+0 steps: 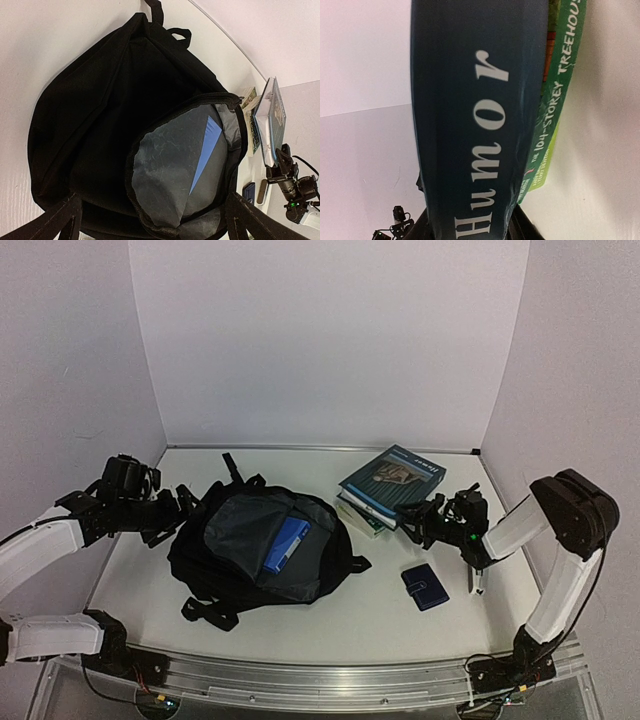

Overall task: Pack the student bag
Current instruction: Pick up the book from the center of the board.

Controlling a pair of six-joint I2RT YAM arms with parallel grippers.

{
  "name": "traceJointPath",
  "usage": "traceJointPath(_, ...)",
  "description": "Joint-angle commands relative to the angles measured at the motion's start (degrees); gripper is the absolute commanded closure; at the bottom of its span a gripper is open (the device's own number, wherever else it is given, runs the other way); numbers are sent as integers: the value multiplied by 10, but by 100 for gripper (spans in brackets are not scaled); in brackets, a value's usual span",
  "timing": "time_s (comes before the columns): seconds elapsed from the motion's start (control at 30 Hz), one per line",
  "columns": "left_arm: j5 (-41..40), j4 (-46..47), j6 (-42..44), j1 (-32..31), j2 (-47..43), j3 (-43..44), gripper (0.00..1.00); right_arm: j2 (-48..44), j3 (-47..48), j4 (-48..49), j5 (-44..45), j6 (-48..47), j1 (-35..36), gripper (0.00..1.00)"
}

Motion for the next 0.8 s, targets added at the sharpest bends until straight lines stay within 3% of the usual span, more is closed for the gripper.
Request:
traceJointPath(0.0, 15, 26, 13, 4, -3, 34, 0, -70, -4, 51, -6, 10, 2, 76)
traceJointPath(0.17, 86, 80, 39, 3, 36, 66, 1, -123, -5, 35, -14, 5, 3, 78)
traceJointPath(0.33, 179, 197, 22, -22, 79, 95, 2, -191, 3, -41, -11, -27, 9, 78)
traceJointPath(0.53, 177, 292, 29, -124, 164, 166, 2, -282, 37, -190, 25, -84, 42, 78)
traceJointPath(0.67, 210, 412, -14, -153, 224, 178, 1, -319, 51, -220, 40, -87, 67, 78)
traceJointPath(0.77, 207, 442, -18, -183, 263, 209, 0, -330, 65, -225, 55, -84, 91, 78)
